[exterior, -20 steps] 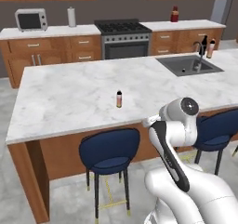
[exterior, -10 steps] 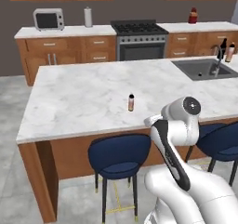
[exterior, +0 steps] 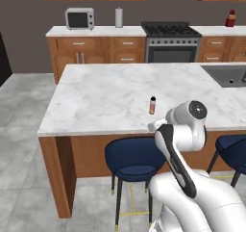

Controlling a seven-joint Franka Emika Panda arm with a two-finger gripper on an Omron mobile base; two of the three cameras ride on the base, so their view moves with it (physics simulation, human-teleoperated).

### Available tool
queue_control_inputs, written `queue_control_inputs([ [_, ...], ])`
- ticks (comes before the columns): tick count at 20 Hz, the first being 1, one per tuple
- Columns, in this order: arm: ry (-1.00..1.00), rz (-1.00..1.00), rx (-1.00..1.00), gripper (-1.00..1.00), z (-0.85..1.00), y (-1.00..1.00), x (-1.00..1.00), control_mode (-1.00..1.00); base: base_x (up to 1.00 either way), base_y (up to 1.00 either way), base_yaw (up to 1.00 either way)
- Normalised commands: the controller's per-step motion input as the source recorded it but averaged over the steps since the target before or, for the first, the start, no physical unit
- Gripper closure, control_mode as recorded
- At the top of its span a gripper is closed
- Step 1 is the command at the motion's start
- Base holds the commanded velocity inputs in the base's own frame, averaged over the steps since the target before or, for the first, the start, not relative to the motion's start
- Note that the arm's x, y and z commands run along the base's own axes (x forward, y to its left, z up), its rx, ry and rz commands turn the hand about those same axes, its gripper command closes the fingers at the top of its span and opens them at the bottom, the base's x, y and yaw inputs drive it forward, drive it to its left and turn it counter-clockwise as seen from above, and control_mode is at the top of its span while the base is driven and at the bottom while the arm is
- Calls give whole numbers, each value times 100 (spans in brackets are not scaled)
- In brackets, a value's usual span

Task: Place the large bottle from the dining counter next to the other large bottle outside the sink, and place the small bottle from the dining counter next to the other small bottle inside the sink.

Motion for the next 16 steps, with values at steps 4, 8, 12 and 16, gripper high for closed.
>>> queue_control_inputs([
  [4, 0, 0, 0, -100, 0, 0, 0, 100, 24, -6, 0],
  [8, 0, 0, 0, -100, 0, 0, 0, 100, 24, -16, -3],
  [12, 0, 0, 0, -100, 0, 0, 0, 100, 32, -22, -7],
  [16, 0, 0, 0, -100, 0, 0, 0, 100, 40, -24, -6],
])
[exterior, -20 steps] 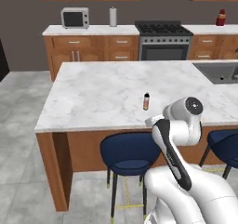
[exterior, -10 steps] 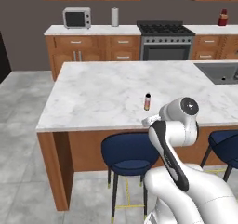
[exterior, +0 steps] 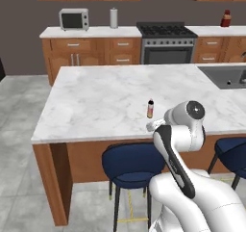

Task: Place the large bottle from the dining counter next to the other large bottle outside the sink, and place the small bottle from the dining counter next to the other small bottle inside the sink.

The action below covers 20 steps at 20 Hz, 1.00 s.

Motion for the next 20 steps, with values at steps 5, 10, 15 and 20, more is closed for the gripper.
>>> queue_control_inputs([
  [5, 0, 0, 0, -100, 0, 0, 0, 100, 46, -21, -5],
  [10, 0, 0, 0, -100, 0, 0, 0, 100, 43, -16, -3],
  [15, 0, 0, 0, -100, 0, 0, 0, 100, 39, -14, -3],
  [20, 0, 0, 0, -100, 0, 0, 0, 100, 29, -10, -1],
])
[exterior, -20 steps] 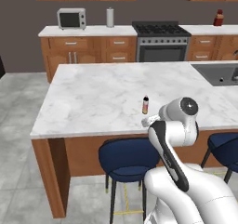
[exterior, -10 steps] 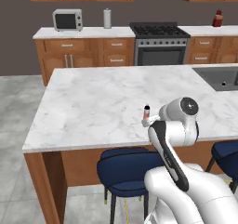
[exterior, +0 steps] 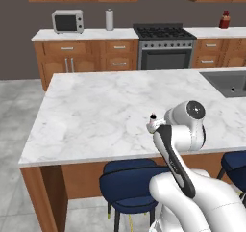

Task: Place the large bottle from the dining counter next to the other large bottle outside the sink, and place the small bottle from the dining counter next to the other small bottle inside the sink.

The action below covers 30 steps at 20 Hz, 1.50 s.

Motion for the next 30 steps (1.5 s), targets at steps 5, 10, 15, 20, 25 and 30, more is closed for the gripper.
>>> queue_control_inputs([
  [5, 0, 0, 0, -100, 0, 0, 0, 100, 11, 0, 0],
  [10, 0, 0, 0, -100, 0, 0, 0, 100, 8, 0, 0],
  [15, 0, 0, 0, -100, 0, 0, 0, 100, 13, 0, 0],
  [20, 0, 0, 0, -100, 0, 0, 0, 100, 6, 0, 0],
  [25, 0, 0, 0, -100, -6, 0, 0, -100, 0, 0, 0],
  [30, 0, -12, -1, -100, -3, 0, 0, -100, 0, 0, 0],
])
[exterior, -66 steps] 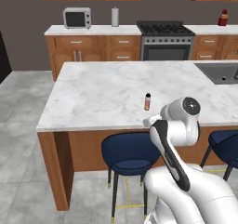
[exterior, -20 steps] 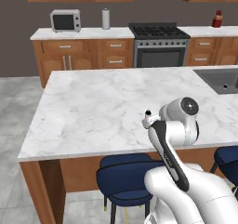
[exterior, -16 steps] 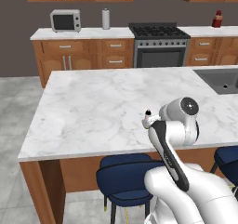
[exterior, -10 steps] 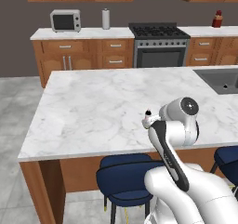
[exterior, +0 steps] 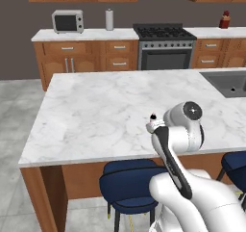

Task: Place the large bottle from the dining counter next to the other large bottle outside the sink, and place the small bottle from the dining counter next to the other small bottle inside the sink.

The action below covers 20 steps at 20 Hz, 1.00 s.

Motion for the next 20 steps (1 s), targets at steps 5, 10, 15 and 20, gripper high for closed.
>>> queue_control_inputs([
  [5, 0, -10, 0, -100, -3, 0, 1, -100, 0, 0, 0],
  [10, 1, -1, 6, -100, -2, -9, 19, -100, 0, 0, 0],
  [15, 5, 0, 9, -100, -7, -17, 19, -100, 0, 0, 0],
  [20, 14, 1, 3, -100, -21, -6, 30, -100, 0, 0, 0],
])
